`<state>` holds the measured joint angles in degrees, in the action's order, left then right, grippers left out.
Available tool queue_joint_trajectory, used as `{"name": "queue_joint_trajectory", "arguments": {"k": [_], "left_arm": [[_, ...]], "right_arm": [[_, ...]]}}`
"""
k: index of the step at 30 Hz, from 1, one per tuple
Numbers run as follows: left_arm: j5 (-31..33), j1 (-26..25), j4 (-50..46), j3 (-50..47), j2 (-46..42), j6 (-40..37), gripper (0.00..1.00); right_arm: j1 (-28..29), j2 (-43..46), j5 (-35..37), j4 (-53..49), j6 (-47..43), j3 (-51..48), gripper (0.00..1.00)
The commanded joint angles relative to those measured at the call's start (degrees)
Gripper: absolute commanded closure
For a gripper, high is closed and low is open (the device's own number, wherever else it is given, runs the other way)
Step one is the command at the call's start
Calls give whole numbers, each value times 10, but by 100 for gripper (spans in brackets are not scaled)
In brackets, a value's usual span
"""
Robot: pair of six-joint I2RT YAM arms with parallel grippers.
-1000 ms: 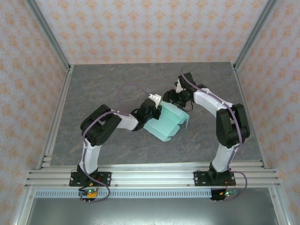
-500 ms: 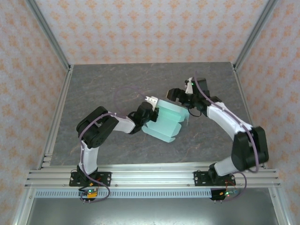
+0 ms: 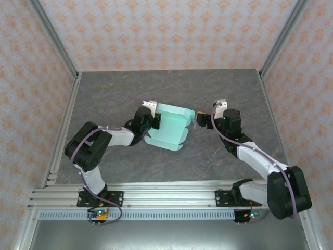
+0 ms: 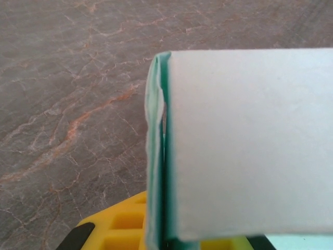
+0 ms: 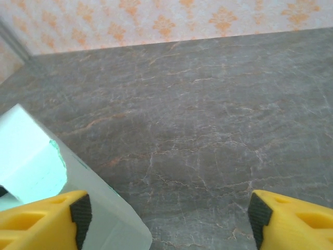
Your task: Fold the paper box
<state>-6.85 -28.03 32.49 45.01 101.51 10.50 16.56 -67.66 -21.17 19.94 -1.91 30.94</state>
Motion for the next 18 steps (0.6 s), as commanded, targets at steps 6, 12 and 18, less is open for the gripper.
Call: {"name": "queue_joint_trajectory", "arguments": {"k": [6, 12, 18], "left_arm": [[-150, 47, -7, 33, 26, 53, 100], [-186, 48, -32, 60, 30, 53, 100], [-201, 48, -35, 64, 28, 57, 100]], "right_arm": [[3, -32, -164, 65, -69, 7, 34], [33, -67, -169, 47, -79, 33, 42], [61, -110, -152, 57, -84, 63, 55]]}}
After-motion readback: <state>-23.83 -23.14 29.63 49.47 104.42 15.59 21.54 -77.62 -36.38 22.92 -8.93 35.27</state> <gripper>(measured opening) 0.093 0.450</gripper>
